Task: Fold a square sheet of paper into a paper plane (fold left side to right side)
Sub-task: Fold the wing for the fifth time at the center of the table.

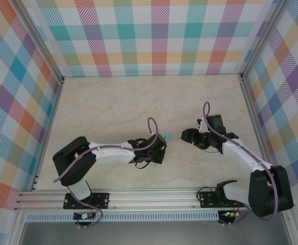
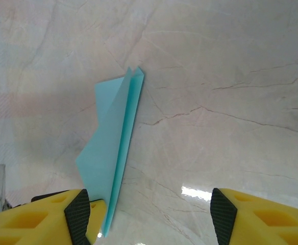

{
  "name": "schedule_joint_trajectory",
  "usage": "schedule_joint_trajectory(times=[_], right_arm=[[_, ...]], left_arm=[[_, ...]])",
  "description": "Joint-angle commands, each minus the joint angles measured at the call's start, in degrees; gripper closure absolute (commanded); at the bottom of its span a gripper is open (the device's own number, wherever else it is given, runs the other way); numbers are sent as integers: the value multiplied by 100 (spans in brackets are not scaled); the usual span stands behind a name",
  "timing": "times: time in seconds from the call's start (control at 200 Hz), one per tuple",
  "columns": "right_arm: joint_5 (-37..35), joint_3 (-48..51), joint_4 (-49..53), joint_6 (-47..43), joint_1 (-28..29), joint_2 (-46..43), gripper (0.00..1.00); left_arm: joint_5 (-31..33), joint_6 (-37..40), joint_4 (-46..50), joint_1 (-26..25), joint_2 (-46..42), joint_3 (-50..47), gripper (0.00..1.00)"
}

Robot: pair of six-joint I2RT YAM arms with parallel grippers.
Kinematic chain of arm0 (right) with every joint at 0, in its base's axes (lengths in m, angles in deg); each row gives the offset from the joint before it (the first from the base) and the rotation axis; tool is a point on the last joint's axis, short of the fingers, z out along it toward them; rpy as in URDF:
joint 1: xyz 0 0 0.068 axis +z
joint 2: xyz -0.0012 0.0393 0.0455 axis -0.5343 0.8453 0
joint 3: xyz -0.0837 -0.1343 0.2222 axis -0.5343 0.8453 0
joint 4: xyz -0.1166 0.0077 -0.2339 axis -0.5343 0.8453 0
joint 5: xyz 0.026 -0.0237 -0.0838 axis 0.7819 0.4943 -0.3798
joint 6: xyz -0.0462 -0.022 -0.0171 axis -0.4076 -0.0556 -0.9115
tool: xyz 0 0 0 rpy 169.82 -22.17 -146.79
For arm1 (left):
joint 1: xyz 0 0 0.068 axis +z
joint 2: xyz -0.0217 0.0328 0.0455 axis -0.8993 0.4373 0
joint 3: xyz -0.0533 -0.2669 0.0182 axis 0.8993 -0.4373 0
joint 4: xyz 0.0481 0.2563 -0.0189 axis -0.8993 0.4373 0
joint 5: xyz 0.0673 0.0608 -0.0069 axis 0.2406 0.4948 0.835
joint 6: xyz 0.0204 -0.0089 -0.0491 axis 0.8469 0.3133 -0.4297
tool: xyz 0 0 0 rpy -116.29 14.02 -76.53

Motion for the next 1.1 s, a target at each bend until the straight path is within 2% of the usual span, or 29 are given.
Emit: schedule_joint_trajectory(times=[0.0,0.23,0.47,0.81,1.095], right_arm=[[337,77,-637,176,220,190,35],[314,90,-1517,548,856,901,41],[63,-192,-1840,783,1360,1446,45],[-199,-474,-2021,1042,1622,2055,50],[-357,-817,-1645,1174,1723,2445,55]], left_arm=[[-557,-466,-1065,171,-343,-385,95],[-1194,-1070,-2289,548,-439,-1075,95],[-1509,-1604,-3110,756,-352,-1453,96],[-1785,-2315,-4157,891,67,-1842,99],[-1784,-2506,-4387,939,212,-1976,100]])
